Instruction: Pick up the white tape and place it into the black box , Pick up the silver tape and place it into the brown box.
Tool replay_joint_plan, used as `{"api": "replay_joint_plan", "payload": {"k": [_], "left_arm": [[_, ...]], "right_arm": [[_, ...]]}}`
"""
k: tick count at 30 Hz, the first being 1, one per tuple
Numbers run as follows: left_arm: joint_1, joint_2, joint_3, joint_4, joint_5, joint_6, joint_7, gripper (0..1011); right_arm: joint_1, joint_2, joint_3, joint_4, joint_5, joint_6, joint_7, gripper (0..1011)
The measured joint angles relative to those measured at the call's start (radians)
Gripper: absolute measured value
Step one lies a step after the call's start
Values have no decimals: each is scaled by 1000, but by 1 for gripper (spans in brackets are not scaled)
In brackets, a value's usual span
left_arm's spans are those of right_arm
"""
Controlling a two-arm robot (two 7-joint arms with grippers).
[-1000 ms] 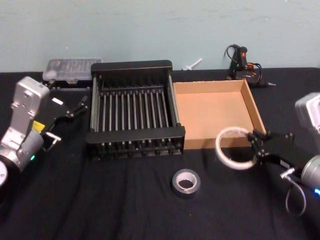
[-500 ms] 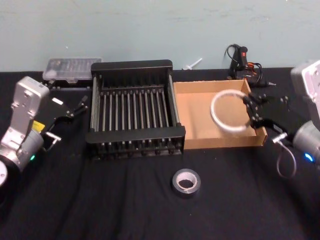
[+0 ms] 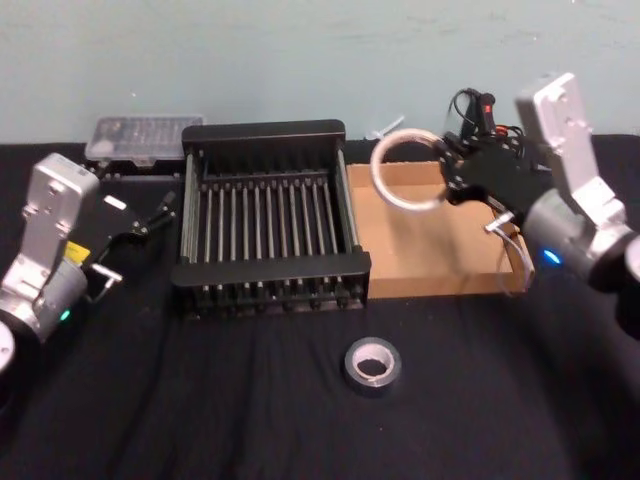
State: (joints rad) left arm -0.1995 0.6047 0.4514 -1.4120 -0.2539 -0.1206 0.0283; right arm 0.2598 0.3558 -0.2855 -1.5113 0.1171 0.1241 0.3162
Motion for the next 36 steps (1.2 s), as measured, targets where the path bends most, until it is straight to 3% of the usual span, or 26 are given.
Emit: {"api": "replay_joint_plan", "payload": {"k": [9,18,30,36], "left_arm": [[0,0,0,0,0,0,0,1001],[0,0,0,0,0,0,0,1001],[0,0,0,0,0,0,0,1001],[0,0,0,0,0,0,0,1001]], "right_arm": [[134,-81,-62,165,-45,-68,12,92],[225,-163,-117,319,-93,-138,7,92],[295,-245,-170,499,-138,-229,12,92],[301,-261,-176,530,-143,-241,16,92]]}}
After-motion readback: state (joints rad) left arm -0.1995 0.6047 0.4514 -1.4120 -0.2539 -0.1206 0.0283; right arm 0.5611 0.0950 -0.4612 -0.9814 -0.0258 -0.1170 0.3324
